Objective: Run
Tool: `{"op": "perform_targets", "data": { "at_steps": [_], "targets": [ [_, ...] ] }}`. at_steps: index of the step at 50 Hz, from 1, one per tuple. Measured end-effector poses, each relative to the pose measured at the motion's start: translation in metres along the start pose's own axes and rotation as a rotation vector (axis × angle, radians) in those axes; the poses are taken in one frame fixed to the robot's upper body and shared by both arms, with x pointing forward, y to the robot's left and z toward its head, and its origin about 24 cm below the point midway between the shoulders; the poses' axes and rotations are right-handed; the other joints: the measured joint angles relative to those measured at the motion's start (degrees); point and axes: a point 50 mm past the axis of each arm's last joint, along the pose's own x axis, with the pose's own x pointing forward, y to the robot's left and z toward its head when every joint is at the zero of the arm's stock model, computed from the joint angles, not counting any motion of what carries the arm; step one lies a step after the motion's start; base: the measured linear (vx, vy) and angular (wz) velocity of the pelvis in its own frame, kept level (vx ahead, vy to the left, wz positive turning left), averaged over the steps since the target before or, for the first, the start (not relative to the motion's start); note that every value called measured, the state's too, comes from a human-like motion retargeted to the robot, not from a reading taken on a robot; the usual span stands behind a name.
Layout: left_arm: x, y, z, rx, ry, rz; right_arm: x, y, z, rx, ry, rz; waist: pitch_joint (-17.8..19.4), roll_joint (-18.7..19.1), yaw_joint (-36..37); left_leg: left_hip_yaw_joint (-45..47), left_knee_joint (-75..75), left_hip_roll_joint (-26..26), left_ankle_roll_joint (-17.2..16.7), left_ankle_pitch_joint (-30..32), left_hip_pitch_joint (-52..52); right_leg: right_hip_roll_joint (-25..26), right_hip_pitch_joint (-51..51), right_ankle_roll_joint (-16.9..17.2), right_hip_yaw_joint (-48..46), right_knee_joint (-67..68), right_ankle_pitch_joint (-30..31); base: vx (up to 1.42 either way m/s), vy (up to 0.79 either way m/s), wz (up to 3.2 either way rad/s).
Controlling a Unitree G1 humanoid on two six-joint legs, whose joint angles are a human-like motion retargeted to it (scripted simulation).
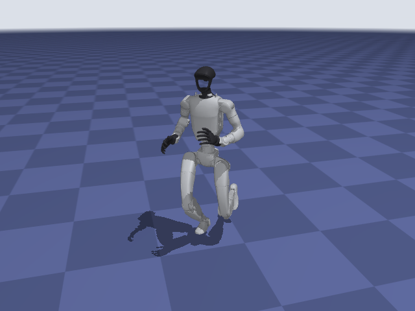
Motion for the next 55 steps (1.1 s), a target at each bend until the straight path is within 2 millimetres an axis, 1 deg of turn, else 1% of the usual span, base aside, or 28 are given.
{"op": "perform_targets", "data": {
  "at_steps": [2, 3, 5, 7, 8, 10, 13, 15, 18, 20, 23, 25, 27, 28, 30, 33, 35, 37, 39, 40, 42, 43, 45, 47, 48, 50, 53, 55],
  "targets": [
    [-0.017, 0.001, -0.02, 0.059, 0.127, -0.049, 0.032, 0.0, 0.019, -0.044, -0.119, -0.053, 1.4, -0.6, 3.5, -0.5, 7.8, 3.6, 4.8, -6.2, -8.1, 0.9, 2.4, -2.0, 0.5, 1.3, -2.4, -0.08, -0.06, -0.2],
    [-0.028, 0.002, -0.029, 0.085, 0.191, -0.07, 0.047, 0.0, 0.031, -0.056, -0.184, -0.079, 1.5, -0.9, 5.5, -0.5, 9.9, 5.0, 7.1, -9.6, -12.9, 1.5, 3.7, -2.3, 1.1, 0.5, -2.4, -0.08, -0.02, -0.22],
    [-0.054, 0.01, -0.041, 0.117, 0.304, -0.102, 0.071, -0.002, 0.059, -0.046, -0.314, -0.123, 1.0, -2.0, 8.8, 0.0, 9.4, 4.7, 9.9, -15.0, -22.1, 1.3, 7.6, -1.6, 2.7, -1.6, -2.4, -0.02, 0.03, 0.03],
    [-0.08, 0.02, -0.044, 0.124, 0.396, -0.122, 0.081, -0.004, 0.085, 0.003, -0.424, -0.146, 0.5, -4.9, 10.6, 2.1, 1.7, 0.0, 10.3, -17.8, -27.9, -1.9, 13.6, 1.2, 4.6, -2.8, -2.2, 0.08, 0.08, 0.69],
    [-0.092, 0.026, -0.044, 0.125, 0.435, -0.13, 0.083, -0.004, 0.096, 0.032, -0.469, -0.148, 0.4, -6.9, 10.9, 3.8, -4.1, -3.5, 10.0, -18.4, -29.5, -4.7, 17.0, 3.2, 5.4, -3.2, -1.5, 0.13, 0.09, 1.07],
    [-0.113, 0.037, -0.043, 0.122, 0.503, -0.134, 0.083, -0.004, 0.113, 0.082, -0.545, -0.135, 0.2, -11.0, 11.3, 7.0, -18.0, -11.0, 8.3, -17.9, -31.0, -10.8, 23.3, 7.9, 6.4, -4.4, 2.3, 0.13, 0.09, 1.1],
    [-0.133, 0.047, -0.042, 0.108, 0.59, -0.105, 0.078, 0.003, 0.123, 0.136, -0.598, -0.08, -1.0, -15.3, 10.5, 9.0, -37.6, -21.3, 5.5, -15.3, -30.7, -19.1, 27.8, 14.0, 6.3, -2.7, 12.2, 0.03, 0.1, 0.72],
    [-0.137, 0.048, -0.041, 0.102, 0.609, -0.078, 0.074, 0.009, 0.123, 0.143, -0.603, -0.033, -1.3, -16.9, 9.3, 9.4, -41.9, -25.9, 6.1, -14.5, -29.6, -23.3, 29.2, 16.0, 6.2, 1.8, 16.7, -0.03, 0.07, 0.3],
    [-0.125, 0.043, -0.039, 0.115, 0.553, -0.058, 0.066, 0.02, 0.107, 0.119, -0.53, 0.024, -0.7, -17.6, 7.3, 9.4, -32.6, -27.9, 10.5, -17.0, -29.5, -28.0, 28.6, 14.9, 5.9, 13.5, 18.2, -0.06, 0.02, -0.02],
    [-0.105, 0.04, -0.039, 0.142, 0.469, -0.038, 0.06, 0.029, 0.089, 0.092, -0.441, 0.06, 0.3, -18.0, 5.3, 8.2, -26.5, -27.9, 11.5, -21.0, -27.6, -30.8, 25.6, 12.2, 5.9, 22.0, 16.7, -0.06, -0.07, -0.11],
    [-0.05, 0.033, -0.042, 0.204, 0.293, 0.014, 0.052, 0.039, 0.055, 0.049, -0.282, 0.109, 1.2, -18.8, 0.8, 6.3, -26.0, -28.8, 11.5, -23.9, -22.9, -33.2, 13.6, 7.6, 8.2, 30.3, 11.4, -0.09, -0.05, 0.04],
    [-0.019, 0.031, -0.036, 0.209, 0.189, 0.062, 0.038, 0.039, 0.032, 0.037, -0.18, 0.138, 0.6, -18.3, -2.5, 5.5, -29.7, -29.9, 11.5, -24.0, -17.0, -33.2, 5.5, 5.8, 9.7, 30.6, 7.3, -0.02, 0.05, -0.1],
    [0.004, 0.031, -0.023, 0.18, 0.094, 0.118, 0.021, 0.032, 0.017, 0.039, -0.102, 0.146, 0.1, -16.1, -4.4, 5.0, -33.5, -29.6, 11.2, -23.9, -9.0, -30.1, 0.4, 5.6, 9.5, 25.4, 4.0, 0.09, 0.1, -0.6],
    [0.013, 0.032, -0.016, 0.158, 0.046, 0.141, 0.013, 0.027, 0.01, 0.041, -0.067, 0.143, 0.0, -14.4, -4.9, 4.7, -34.8, -28.3, 10.1, -23.3, -4.9, -27.4, -1.0, 5.8, 8.5, 21.2, 2.8, 0.13, 0.05, -0.86],
    [0.025, 0.03, -0.001, 0.106, -0.045, 0.164, -0.005, 0.018, -0.001, 0.043, 0.005, 0.133, -0.2, -9.6, -5.1, 3.6, -35.7, -22.7, 5.1, -19.9, 2.2, -20.0, -2.0, 6.2, 4.9, 9.9, 1.8, 0.14, -0.05, -0.89],
    [0.028, 0.021, 0.016, 0.025, -0.138, 0.136, -0.026, 0.007, -0.013, 0.054, 0.096, 0.098, -1.7, -3.6, -4.7, 1.8, -31.7, -13.9, -2.8, -7.8, 6.3, -9.1, -1.9, 8.0, 1.7, -8.0, 3.5, 0.06, -0.11, -0.56],
    [0.024, 0.015, 0.022, -0.01, -0.163, 0.102, -0.032, 0.002, -0.015, 0.065, 0.122, 0.067, -2.3, -0.7, -3.6, 0.7, -25.4, -9.0, -5.5, -0.1, 6.1, -4.0, -1.5, 8.0, 0.6, -13.6, 5.6, -0.04, -0.09, -0.35],
    [0.017, 0.009, 0.021, -0.027, -0.143, 0.058, -0.028, 0.001, -0.011, 0.07, 0.098, 0.043, -1.9, 0.1, -2.4, 0.6, -16.9, -5.5, -4.9, 3.3, 5.3, -1.9, -1.2, 6.1, 0.2, -10.4, 5.6, -0.07, -0.05, -0.22],
    [0.005, 0.002, 0.012, -0.022, -0.071, 0.013, -0.016, 0.002, -0.003, 0.066, 0.042, 0.023, -0.8, 0.1, -0.5, 0.9, -7.4, -1.9, -2.3, 2.5, 3.2, -0.8, -0.2, 3.1, 0.3, -4.5, 3.2, -0.06, -0.04, -0.18],
    [-0.001, 0.0, 0.006, -0.013, -0.024, -0.011, -0.007, 0.003, 0.003, 0.06, 0.004, 0.01, -0.1, -0.2, 0.7, 0.9, -2.5, -0.2, -0.6, 0.9, 1.6, -0.3, 0.6, 1.4, 0.4, -1.6, 1.4, -0.05, -0.06, -0.1],
    [-0.014, 0.0, -0.012, 0.035, 0.09, -0.046, 0.024, 0.004, 0.02, 0.026, -0.108, -0.036, 1.7, -0.9, 3.7, 0.3, 5.8, 3.2, 4.1, -5.2, -5.2, 0.2, 3.0, -0.9, 0.8, 1.0, -1.8, -0.07, -0.06, -0.1],
    [-0.023, 0.001, -0.021, 0.061, 0.15, -0.061, 0.039, 0.005, 0.031, 0.014, -0.169, -0.056, 2.0, -1.2, 5.6, 0.4, 8.5, 4.8, 6.5, -8.9, -9.4, 0.6, 4.2, -1.4, 1.3, 0.8, -2.2, -0.09, -0.02, -0.21],
    [-0.045, 0.007, -0.034, 0.096, 0.259, -0.084, 0.065, 0.004, 0.057, 0.016, -0.3, -0.099, 1.9, -2.2, 9.0, 0.8, 9.5, 5.5, 10.0, -15.0, -18.2, 0.7, 7.5, -1.1, 2.6, -0.8, -2.4, -0.04, 0.0, -0.11],
    [-0.069, 0.017, -0.039, 0.105, 0.348, -0.095, 0.079, 0.002, 0.084, 0.059, -0.415, -0.128, 1.4, -4.6, 11.0, 2.5, 3.7, 1.6, 11.1, -18.6, -24.7, -1.9, 12.6, 1.2, 4.3, -2.1, -2.3, 0.05, 0.07, 0.5],
    [-0.08, 0.023, -0.039, 0.105, 0.386, -0.099, 0.082, 0.001, 0.095, 0.088, -0.463, -0.132, 1.3, -6.5, 11.4, 4.0, -1.2, -1.5, 11.0, -19.5, -26.7, -4.3, 15.7, 3.0, 5.1, -2.4, -2.0, 0.11, 0.08, 0.94],
    [-0.1, 0.034, -0.038, 0.101, 0.45, -0.099, 0.082, 0.001, 0.113, 0.143, -0.543, -0.13, 1.2, -10.7, 11.7, 7.3, -14.0, -9.1, 9.9, -19.6, -28.6, -10.3, 22.0, 7.5, 6.3, -3.8, 1.1, 0.12, 0.09, 1.08],
    [-0.122, 0.045, -0.037, 0.087, 0.535, -0.079, 0.076, 0.004, 0.128, 0.208, -0.612, -0.096, 0.1, -14.9, 11.6, 9.7, -33.8, -19.0, 6.6, -17.1, -29.2, -18.0, 27.3, 13.9, 6.3, -3.7, 10.8, 0.06, 0.1, 0.75],
    [-0.131, 0.047, -0.036, 0.076, 0.574, -0.049, 0.073, 0.008, 0.13, 0.223, -0.627, -0.063, -0.5, -16.9, 10.5, 10.1, -42.1, -24.7, 6.3, -16.2, -28.3, -22.6, 29.1, 16.4, 6.1, -0.8, 15.5, -0.01, 0.08, 0.43]
  ]
}}
